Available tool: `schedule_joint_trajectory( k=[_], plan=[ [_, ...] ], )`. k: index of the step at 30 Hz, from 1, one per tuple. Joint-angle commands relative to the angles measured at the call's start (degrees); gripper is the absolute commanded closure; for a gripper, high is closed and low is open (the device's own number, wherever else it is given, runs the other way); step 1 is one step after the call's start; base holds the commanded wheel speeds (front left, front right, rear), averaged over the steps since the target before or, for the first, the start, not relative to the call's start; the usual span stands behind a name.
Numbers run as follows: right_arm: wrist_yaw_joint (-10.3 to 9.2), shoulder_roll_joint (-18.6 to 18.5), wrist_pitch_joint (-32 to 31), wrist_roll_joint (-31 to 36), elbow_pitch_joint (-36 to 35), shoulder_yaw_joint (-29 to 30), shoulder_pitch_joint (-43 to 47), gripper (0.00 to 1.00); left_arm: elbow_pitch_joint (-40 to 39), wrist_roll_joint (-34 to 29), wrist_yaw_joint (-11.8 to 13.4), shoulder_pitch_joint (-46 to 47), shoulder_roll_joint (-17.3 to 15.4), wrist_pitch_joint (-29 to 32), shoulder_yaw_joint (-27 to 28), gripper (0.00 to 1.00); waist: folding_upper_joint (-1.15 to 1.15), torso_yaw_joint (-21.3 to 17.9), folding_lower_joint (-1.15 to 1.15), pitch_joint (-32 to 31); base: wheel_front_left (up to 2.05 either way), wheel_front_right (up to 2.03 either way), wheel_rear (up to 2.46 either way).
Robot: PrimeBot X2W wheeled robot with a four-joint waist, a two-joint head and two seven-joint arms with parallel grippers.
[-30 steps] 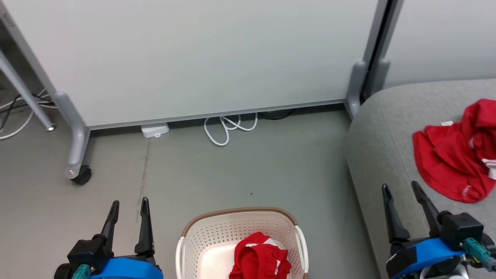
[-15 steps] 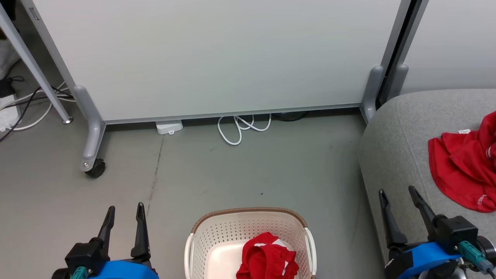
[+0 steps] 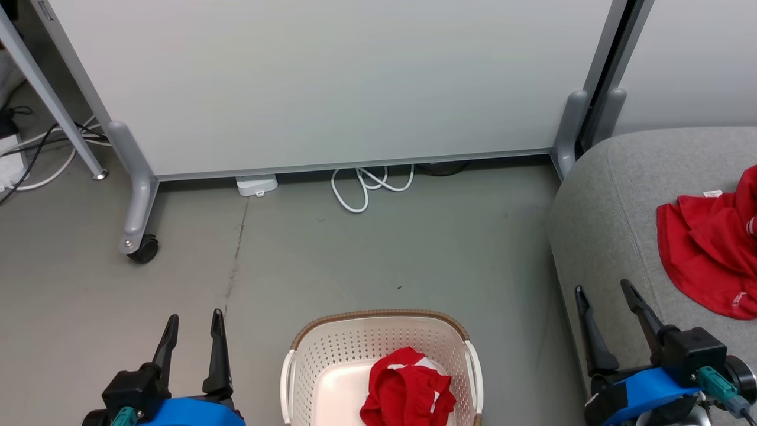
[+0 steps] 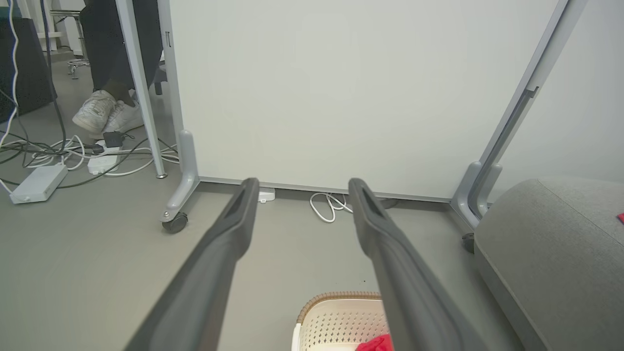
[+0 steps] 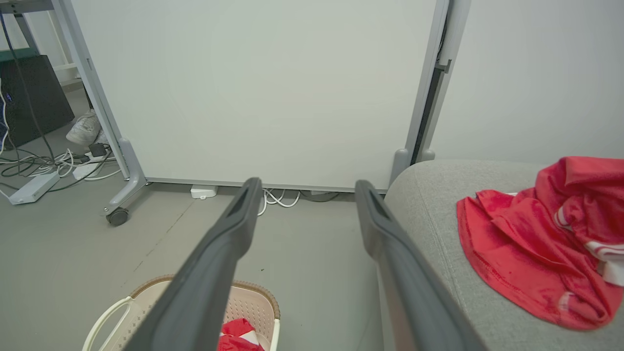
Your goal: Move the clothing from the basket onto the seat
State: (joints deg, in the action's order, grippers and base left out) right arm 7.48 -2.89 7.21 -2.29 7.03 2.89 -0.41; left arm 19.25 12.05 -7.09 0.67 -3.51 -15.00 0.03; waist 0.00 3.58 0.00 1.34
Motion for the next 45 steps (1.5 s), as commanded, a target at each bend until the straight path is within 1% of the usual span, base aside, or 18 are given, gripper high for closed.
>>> schedule_joint_trajectory(
  k=[1,5,10,18,22,23,29,32,37,40,43,45],
  plan=[
    [0.03,0.0,0.4,0.1,-0.4,-0.3,-0.5,0.00,0.2,-0.3,-0.2,0.5,0.0,-0.3,-0.1,0.00,0.00,-0.4,0.00,0.6,0.00,0.00,0.00],
    [0.03,0.0,0.5,-0.5,-0.8,-1.5,-1.2,0.00,1.4,-0.6,-0.4,1.3,0.1,-0.3,-1.5,0.00,0.00,-2.0,0.00,2.1,0.00,0.00,0.00],
    [0.02,0.0,1.4,-0.8,-2.1,-3.1,-2.8,0.00,4.7,0.1,-0.5,3.9,0.2,-0.3,-4.3,0.00,0.00,-4.9,0.00,6.0,0.00,0.00,0.00],
    [0.02,0.0,2.4,-1.3,-3.1,-6.8,-9.7,0.00,14.4,3.0,-0.5,12.6,-1.5,-0.3,-12.4,0.00,0.00,-11.5,0.00,16.8,0.00,0.00,0.00],
    [0.03,0.0,3.6,-2.5,-3.3,-7.5,-13.2,0.00,19.6,5.0,-0.5,17.8,-2.4,-0.3,-17.1,0.00,0.00,-14.6,0.00,22.2,0.00,0.00,0.00],
    [0.03,0.0,3.6,-2.5,-3.3,-7.5,-13.2,0.00,19.6,5.0,-0.5,17.8,-2.4,-0.3,-17.1,0.00,0.00,-14.6,0.00,22.2,0.00,0.00,0.00],
    [0.03,0.0,5.0,-3.0,-3.3,-8.2,-16.5,0.00,27.6,7.6,-0.5,24.8,-2.9,-0.1,-22.8,0.00,0.00,-18.0,0.00,29.3,0.00,0.00,0.00],
    [0.02,0.0,5.6,-3.3,-3.7,-8.7,-17.6,0.00,31.6,9.7,-0.5,27.7,-3.1,1.4,-25.1,0.00,0.00,-19.4,0.00,32.4,0.00,0.00,0.00],
    [0.03,0.0,6.2,-3.6,-4.9,-9.6,-18.4,0.00,36.7,13.3,-0.5,32.3,-3.5,3.7,-27.2,0.00,0.00,-21.4,0.00,37.4,0.00,0.00,0.00],
    [0.03,0.0,6.6,-4.2,-5.6,-10.4,-19.0,0.00,39.3,14.7,-0.5,34.5,-4.5,4.5,-27.9,0.00,0.00,-22.7,0.00,40.1,0.00,0.00,0.00],
    [0.02,0.0,6.9,-5.6,-6.2,-11.1,-19.5,0.00,41.4,16.5,-0.5,36.8,-5.1,5.1,-27.7,0.00,0.00,-24.1,0.00,42.8,0.00,0.00,0.00],
    [0.03,0.0,7.3,-6.5,-6.7,-11.7,-19.7,0.00,42.6,18.5,-0.5,38.4,-5.8,5.1,-26.2,0.00,0.00,-24.9,0.00,44.5,0.00,0.00,0.00]
  ],
)
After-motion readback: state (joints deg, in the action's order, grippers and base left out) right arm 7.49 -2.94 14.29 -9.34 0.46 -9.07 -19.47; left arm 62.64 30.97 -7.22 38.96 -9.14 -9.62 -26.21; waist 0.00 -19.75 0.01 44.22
